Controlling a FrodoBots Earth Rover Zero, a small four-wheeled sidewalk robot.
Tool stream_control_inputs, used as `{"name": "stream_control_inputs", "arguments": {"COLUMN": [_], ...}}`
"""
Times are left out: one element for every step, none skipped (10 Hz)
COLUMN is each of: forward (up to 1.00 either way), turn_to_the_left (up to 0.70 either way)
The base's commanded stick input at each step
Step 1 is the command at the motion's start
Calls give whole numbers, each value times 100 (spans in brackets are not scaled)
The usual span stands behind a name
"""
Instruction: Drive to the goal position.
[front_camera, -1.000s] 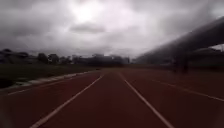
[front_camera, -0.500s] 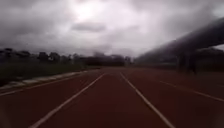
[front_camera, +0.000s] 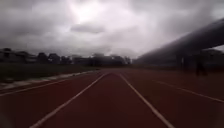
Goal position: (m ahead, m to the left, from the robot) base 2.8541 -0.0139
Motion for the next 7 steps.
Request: {"name": "stream_control_inputs", "arguments": {"forward": [70,70,70,70,70,70,70], "turn_to_the_left": [0,0,0,0,0,0,0]}}
